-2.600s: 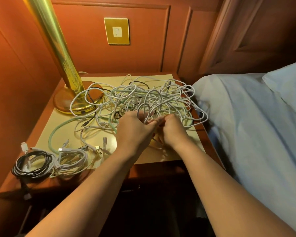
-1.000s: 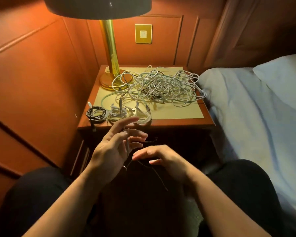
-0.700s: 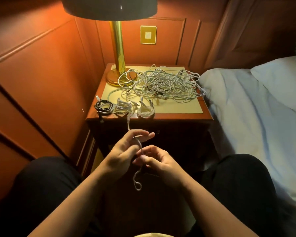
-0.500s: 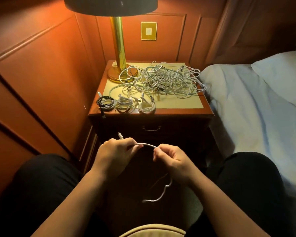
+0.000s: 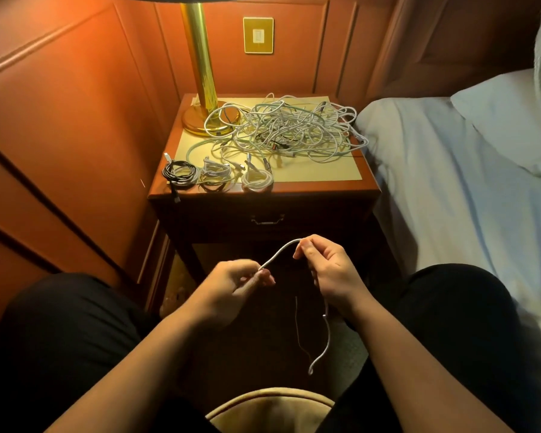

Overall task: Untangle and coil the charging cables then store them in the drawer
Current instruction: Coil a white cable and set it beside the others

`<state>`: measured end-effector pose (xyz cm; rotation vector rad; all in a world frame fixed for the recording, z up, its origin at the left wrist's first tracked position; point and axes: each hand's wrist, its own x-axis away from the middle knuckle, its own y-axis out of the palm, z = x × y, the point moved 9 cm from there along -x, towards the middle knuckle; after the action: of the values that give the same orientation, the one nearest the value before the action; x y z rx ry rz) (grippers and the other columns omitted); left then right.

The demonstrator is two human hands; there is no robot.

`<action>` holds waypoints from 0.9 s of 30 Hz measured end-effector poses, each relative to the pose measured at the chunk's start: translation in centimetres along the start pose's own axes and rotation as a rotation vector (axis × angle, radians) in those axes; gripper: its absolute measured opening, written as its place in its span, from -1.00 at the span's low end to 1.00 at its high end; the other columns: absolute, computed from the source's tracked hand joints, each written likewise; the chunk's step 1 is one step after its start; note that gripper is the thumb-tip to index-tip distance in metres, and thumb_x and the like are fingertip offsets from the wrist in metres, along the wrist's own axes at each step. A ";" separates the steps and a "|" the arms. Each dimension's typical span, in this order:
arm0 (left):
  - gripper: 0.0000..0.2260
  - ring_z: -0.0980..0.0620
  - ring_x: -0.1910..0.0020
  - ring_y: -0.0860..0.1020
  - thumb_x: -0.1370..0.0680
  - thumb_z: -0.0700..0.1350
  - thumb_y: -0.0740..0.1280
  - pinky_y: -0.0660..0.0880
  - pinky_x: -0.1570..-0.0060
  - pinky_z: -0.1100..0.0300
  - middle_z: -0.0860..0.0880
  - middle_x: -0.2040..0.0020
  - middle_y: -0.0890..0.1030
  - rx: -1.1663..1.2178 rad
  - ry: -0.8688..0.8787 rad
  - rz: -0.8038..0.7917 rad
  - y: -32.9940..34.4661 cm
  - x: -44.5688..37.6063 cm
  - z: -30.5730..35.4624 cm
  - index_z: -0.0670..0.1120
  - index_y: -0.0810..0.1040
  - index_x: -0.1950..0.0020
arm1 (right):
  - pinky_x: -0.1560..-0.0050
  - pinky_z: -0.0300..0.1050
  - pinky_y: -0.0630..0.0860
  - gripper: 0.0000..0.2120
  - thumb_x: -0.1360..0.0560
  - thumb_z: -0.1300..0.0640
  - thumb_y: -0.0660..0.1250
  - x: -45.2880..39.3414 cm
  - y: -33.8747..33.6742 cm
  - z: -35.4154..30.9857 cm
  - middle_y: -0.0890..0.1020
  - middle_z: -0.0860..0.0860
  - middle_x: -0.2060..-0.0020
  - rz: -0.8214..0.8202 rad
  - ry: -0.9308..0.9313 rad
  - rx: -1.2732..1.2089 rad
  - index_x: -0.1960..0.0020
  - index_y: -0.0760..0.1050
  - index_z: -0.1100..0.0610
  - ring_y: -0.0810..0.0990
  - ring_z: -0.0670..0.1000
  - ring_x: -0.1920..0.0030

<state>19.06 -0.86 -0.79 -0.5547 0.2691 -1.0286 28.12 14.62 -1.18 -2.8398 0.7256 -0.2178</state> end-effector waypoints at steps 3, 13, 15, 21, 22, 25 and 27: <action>-0.65 0.07 0.42 0.47 -0.67 0.06 0.24 0.42 0.34 0.20 -0.03 0.36 0.50 0.622 -0.310 -0.155 5.1 0.9 -1.3 -0.11 0.55 0.20 | 0.22 0.00 0.47 -0.69 -0.74 -0.03 0.17 -0.5 0.7 1.1 0.56 0.06 0.31 0.023 -0.006 -0.009 0.08 0.59 0.00 0.51 0.06 0.27; -0.56 0.08 0.48 0.15 -0.69 0.03 0.06 0.19 0.41 0.17 0.02 0.48 0.25 1.591 -0.364 -0.052 3.7 -0.2 -0.5 -0.03 0.29 0.38 | 0.20 0.04 0.48 -0.57 -0.67 -0.09 0.11 1.6 9.4 4.4 0.61 -0.09 0.36 -0.408 0.081 0.390 0.28 0.59 -0.11 0.51 -0.15 0.34; -0.57 0.05 0.42 0.32 -0.70 0.01 0.06 0.35 0.26 0.12 -0.01 0.40 0.31 1.495 -0.364 0.065 2.2 -0.4 -1.6 -0.06 0.35 0.35 | 0.26 -0.03 0.45 -0.54 -0.75 -0.05 0.09 2.6 10.1 3.5 0.58 -0.07 0.37 -0.420 0.081 0.391 0.25 0.57 -0.05 0.51 -0.11 0.36; -0.57 -0.17 -0.16 0.67 -0.75 -0.05 0.03 0.56 -0.25 -0.02 -0.27 -0.09 0.69 1.204 -0.261 0.127 1.1 -0.6 -1.4 -0.29 0.61 -0.10 | 0.26 -0.07 0.46 -0.65 -0.70 0.01 0.21 3.0 8.0 0.4 0.61 -0.02 0.35 -0.406 0.014 0.543 0.17 0.60 0.11 0.56 -0.05 0.33; -0.58 -0.15 -0.24 0.64 -0.76 -0.06 0.03 0.55 -0.29 0.01 -0.25 -0.16 0.68 1.072 -0.233 0.124 1.0 -0.7 -1.6 -0.28 0.60 -0.20 | 0.26 -0.07 0.46 -0.64 -0.69 0.00 0.21 3.1 7.5 0.1 0.59 -0.04 0.37 -0.407 -0.002 0.562 0.20 0.59 0.09 0.55 -0.06 0.34; -0.64 -0.05 -0.29 0.62 -0.74 -0.08 0.07 0.52 -0.34 0.07 -0.15 -0.21 0.69 0.735 -0.181 0.102 0.6 -0.8 -2.0 -0.18 0.55 -0.37 | 0.36 -0.11 0.41 -0.65 -0.61 -0.06 0.20 3.7 6.0 -1.6 0.53 -0.09 0.46 -0.332 -0.141 0.506 0.27 0.57 0.02 0.49 -0.11 0.43; -0.66 -0.02 -0.21 0.65 -0.74 -0.09 0.08 0.57 -0.24 0.08 -0.12 -0.14 0.71 0.682 -0.190 0.025 1.2 -0.9 -1.8 -0.17 0.58 -0.34 | 0.38 -0.18 0.39 -0.68 -0.61 -0.14 0.14 3.7 4.8 -2.9 0.56 -0.12 0.40 -0.237 -0.274 0.532 0.18 0.56 -0.05 0.51 -0.11 0.42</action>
<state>18.64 -0.16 -2.94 -0.0264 -0.2428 -0.9626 28.59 8.22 0.82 -2.3687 0.2256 -0.0421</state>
